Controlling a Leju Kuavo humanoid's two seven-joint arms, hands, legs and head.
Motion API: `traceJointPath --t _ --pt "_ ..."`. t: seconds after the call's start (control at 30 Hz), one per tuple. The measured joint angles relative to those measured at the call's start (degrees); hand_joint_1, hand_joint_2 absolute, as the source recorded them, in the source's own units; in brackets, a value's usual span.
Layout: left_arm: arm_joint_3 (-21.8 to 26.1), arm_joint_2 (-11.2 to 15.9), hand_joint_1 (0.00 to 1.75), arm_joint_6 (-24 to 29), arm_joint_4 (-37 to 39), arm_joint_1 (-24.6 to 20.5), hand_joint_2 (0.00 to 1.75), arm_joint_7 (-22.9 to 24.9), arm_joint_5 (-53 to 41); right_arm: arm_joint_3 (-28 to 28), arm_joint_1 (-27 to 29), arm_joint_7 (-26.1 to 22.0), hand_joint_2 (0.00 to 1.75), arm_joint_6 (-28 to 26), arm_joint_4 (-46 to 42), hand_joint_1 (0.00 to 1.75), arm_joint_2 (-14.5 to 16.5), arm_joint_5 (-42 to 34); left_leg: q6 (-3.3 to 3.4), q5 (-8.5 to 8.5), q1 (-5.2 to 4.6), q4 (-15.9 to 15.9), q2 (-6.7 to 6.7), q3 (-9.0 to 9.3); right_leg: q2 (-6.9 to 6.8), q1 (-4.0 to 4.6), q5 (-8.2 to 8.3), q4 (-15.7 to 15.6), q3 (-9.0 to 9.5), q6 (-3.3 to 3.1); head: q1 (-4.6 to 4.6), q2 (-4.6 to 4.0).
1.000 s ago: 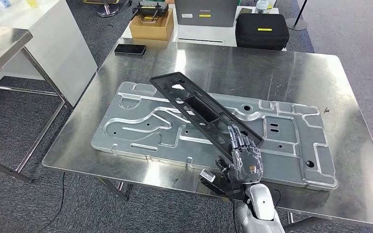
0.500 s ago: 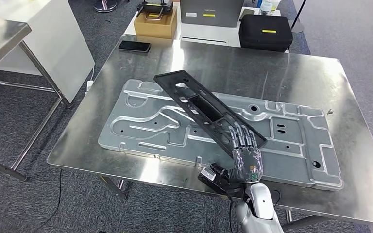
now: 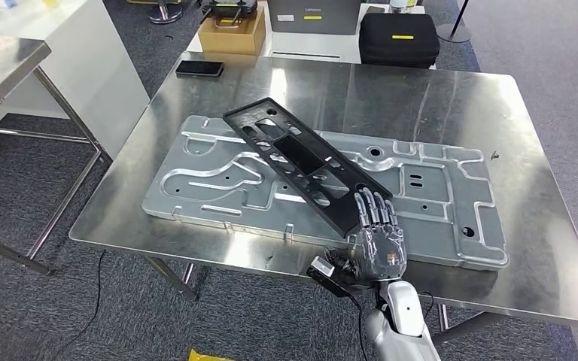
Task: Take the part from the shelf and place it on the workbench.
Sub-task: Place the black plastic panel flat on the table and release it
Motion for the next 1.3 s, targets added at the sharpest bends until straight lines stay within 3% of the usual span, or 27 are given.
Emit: traceJointPath --t 0.03,0.13,0.2,0.27,0.3,0.33,0.37,0.43,0.47,0.5,0.53,0.6,0.67,0.7,0.77,0.8,0.83,0.9,0.93,0.97,1.0,1.03,1.1,1.17,1.2,1.23,1.3 --pt "0.0 0.0 0.0 0.0 0.0 0.0 0.0 0.0 0.0 0.0 0.0 0.0 0.0 0.0 0.1 0.0 0.0 0.0 0.12 0.68 -0.01 -1.7 0.0 1.81 0.0 0.05 0.44 0.1 -0.58 0.06 0.0 0.0" --pt "0.1 0.1 0.0 -0.3 0.0 -0.2 0.0 0.0 0.0 -0.1 -0.2 -0.1 0.0 0.0 0.3 0.0 0.0 0.0 0.97 4.01 -0.24 -14.0 -0.06 10.03 0.02 0.18 1.66 0.4 -1.8 0.64 0.02 0.0" --pt "0.2 0.1 0.0 -0.6 0.0 -0.3 0.0 0.0 0.0 -0.1 -0.4 -0.1 0.0 0.0 0.4 0.0 0.0 0.0 1.64 4.75 -0.63 -17.4 -0.15 11.74 -0.02 0.19 2.47 0.3 -2.09 1.35 0.04 0.0" --pt "0.3 0.1 0.0 -0.8 0.0 -0.2 0.0 0.1 0.0 -0.1 -0.4 -0.1 0.0 0.0 0.6 0.0 0.0 0.0 2.33 5.72 -0.75 -17.3 -0.11 11.24 -0.01 0.08 3.21 0.1 -2.23 2.1 0.04 0.0" --pt "0.3 0.1 0.0 -0.9 0.0 -0.2 0.0 0.2 0.0 -0.1 -0.5 -0.1 0.0 0.0 0.6 0.0 0.0 0.0 2.76 6.38 -0.67 -17.4 0.03 10.89 0.05 0.0 2.77 0.3 -2.51 2.42 0.04 0.0" --pt "0.3 0.1 0.0 -0.9 0.0 -0.2 0.0 0.2 0.0 -0.1 -0.5 -0.1 0.0 0.0 0.7 0.0 0.0 0.0 3.22 7.1 -0.54 -17.6 0.19 10.38 0.1 -0.04 1.23 1.4 -3.05 2.69 0.08 0.0" --pt "0.3 0.0 0.0 -1.0 0.0 -0.3 0.0 0.2 0.0 -0.1 -0.5 -0.1 0.0 0.0 0.7 0.0 0.0 0.0 3.63 7.85 -0.42 -17.7 0.35 9.7 0.16 -0.1 -1.35 3.6 -3.86 2.93 0.13 0.0" --pt "0.4 0.0 0.0 -1.0 0.0 -0.3 0.0 0.3 0.1 -0.2 -0.6 -0.1 0.0 0.0 0.9 0.0 0.0 0.0 4.09 9.06 -0.52 -17.6 0.47 8.11 0.18 -0.28 -7.34 10.4 -5.55 3.3 0.2 0.0" --pt "0.4 0.0 0.0 -1.0 0.0 -0.3 0.0 0.3 0.1 -0.2 -0.6 -0.1 0.0 0.0 1.0 0.0 0.0 0.0 4.1 9.65 -0.57 -17.5 0.49 7.23 0.18 -0.34 -8.88 13.6 -5.91 3.49 0.19 0.0" --pt "0.4 0.0 0.0 -1.0 0.0 -0.3 0.0 0.3 0.1 -0.2 -0.6 -0.1 0.0 0.0 1.1 0.0 0.0 0.0 4.04 10.2 -0.59 -17.3 0.51 6.34 0.17 -0.39 -8.98 15.5 -5.62 3.63 0.19 0.0" --pt "0.4 0.0 0.0 -1.0 0.0 -0.3 0.0 0.3 0.1 -0.2 -0.6 -0.1 0.0 0.0 1.2 0.0 0.0 -0.1 3.92 10.72 -0.59 -17.1 0.51 5.42 0.17 -0.43 -7.83 15.6 -4.4 3.69 0.19 0.0" --pt "0.4 0.0 0.0 -1.0 0.0 -0.3 0.0 0.4 0.1 -0.2 -0.6 -0.1 0.0 0.0 1.3 0.0 0.0 -0.2 3.59 11.56 -0.59 -16.5 0.51 3.81 0.17 -0.45 -4.98 10.2 0.63 3.42 0.19 0.0" --pt "0.4 0.0 0.0 -1.1 0.0 -0.2 0.0 0.4 0.1 -0.2 -0.8 -0.1 0.0 0.0 1.3 0.0 0.0 -0.2 3.05 12.24 -0.72 -15.9 0.49 2.84 0.19 -0.18 -5.23 2.6 5.92 2.79 0.15 0.0" --pt "0.4 -0.1 0.0 -1.1 0.0 -0.2 0.0 0.4 0.1 -0.2 -0.9 -0.1 0.0 0.0 1.3 0.0 0.0 -0.2 2.7 12.63 -0.74 -15.8 0.5 2.62 0.2 0.01 -5.88 0.3 7.22 2.45 0.15 0.0" --pt "0.4 -0.1 0.0 -1.1 0.0 -0.1 0.0 0.6 0.1 -0.3 -0.8 -0.1 0.0 -0.1 1.3 0.0 0.0 0.0 1.89 13.63 -0.74 -16.1 0.45 2.41 0.17 0.18 -5.7 -0.9 7.21 1.76 0.17 0.0" --pt "0.4 -0.1 0.0 -1.1 0.0 -0.1 0.0 0.6 0.1 -0.3 -0.7 -0.1 0.0 -0.1 1.3 0.0 0.0 0.0 1.54 13.56 -0.68 -16.0 0.37 2.14 0.08 0.08 -5.06 -1.1 6.81 1.36 0.18 0.0" --pt "0.5 -0.1 0.0 -1.1 0.0 0.0 0.0 0.7 0.1 -0.3 -0.6 -0.1 0.0 -0.1 1.3 0.0 0.0 0.0 1.23 12.45 -0.65 -15.4 0.27 1.66 -0.01 -0.07 -4.32 -1.4 6.23 0.89 0.14 0.0" --pt "0.5 -0.1 0.0 -1.1 0.0 0.1 0.0 0.8 0.1 -0.4 -0.4 -0.2 0.0 -0.1 1.3 0.0 0.0 0.0 0.73 7.02 -0.49 -11.0 0.15 0.23 -0.17 -0.26 -2.74 -1.6 4.73 0.2 0.04 0.0" --pt "0.5 -0.1 0.0 -1.1 0.0 0.1 0.0 0.9 0.1 -0.6 -0.2 -0.3 0.0 -0.1 1.3 0.0 0.1 0.0 0.5 3.99 -0.44 -7.4 0.14 -0.48 -0.18 -0.22 -2.01 -1.6 3.78 0.02 -0.01 0.0" --pt "0.5 -0.1 0.0 -1.1 0.0 0.1 0.0 0.9 0.1 -0.9 0.1 -0.3 0.0 -0.1 1.3 0.0 0.1 -0.2 0.3 2.05 -0.39 -3.9 0.15 -0.89 -0.21 -0.17 -1.31 -1.5 2.84 0.02 -0.02 0.0" --pt "0.5 -0.2 0.0 -1.0 0.0 0.1 0.0 0.9 0.2 -1.2 0.3 -0.5 0.0 -0.1 1.3 0.0 0.1 -0.4 0.17 1.62 -0.38 -1.3 0.15 -0.83 -0.27 -0.13 -0.64 -1.4 1.88 0.08 -0.02 0.0" --pt "0.5 -0.2 0.0 -1.0 0.0 0.1 0.0 1.0 0.3 -1.7 0.7 -0.8 0.0 -0.1 1.4 0.0 0.1 -0.9 0.1 2.58 -0.38 -0.3 0.15 -0.06 -0.33 -0.11 -0.03 -1.2 0.93 0.18 -0.03 0.0" --pt "0.6 -0.2 0.0 -0.9 0.0 0.1 0.0 1.0 0.6 -3.0 1.2 -1.7 0.0 -0.1 1.5 0.0 0.1 -2.0 0.18 5.71 -0.36 -4.3 0.14 4.38 -0.4 -0.16 1.1 -0.7 -0.9 0.52 -0.03 0.0" --pt "0.7 -0.2 0.0 -0.8 0.0 0.0 0.0 1.0 0.8 -4.6 1.7 -3.0 0.0 -0.1 1.6 0.0 0.1 -3.5 0.67 5.55 -0.55 -12.6 0.02 10.48 -0.35 -0.05 2.05 0.0 -2.29 1.1 -0.02 0.0" --pt "0.8 -0.2 0.0 -0.7 0.0 0.0 0.0 1.0 1.0 -5.5 1.8 -3.7 0.0 -0.1 1.6 0.0 0.1 -4.3 1.05 4.73 -0.69 -15.6 -0.06 12.34 -0.36 0.02 2.52 0.2 -2.57 1.42 0.01 0.0" --pt "0.9 -0.2 0.0 -0.6 0.0 0.0 0.0 1.0 1.1 -6.5 2.1 -4.5 0.0 -0.1 1.6 0.0 0.1 -5.1 1.52 4.09 -0.87 -17.2 -0.12 13.14 -0.4 0.07 3.04 0.2 -2.69 1.74 0.02 0.0" --pt "1.1 -0.4 0.0 -0.4 0.0 0.1 0.0 1.1 1.2 -9.1 2.6 -5.8 0.0 -0.1 1.8 0.0 0.2 -6.8 2.65 4.82 -0.86 -17.6 -0.05 12.51 -0.41 0.01 3.7 0.0 -2.82 2.44 0.05 0.0"
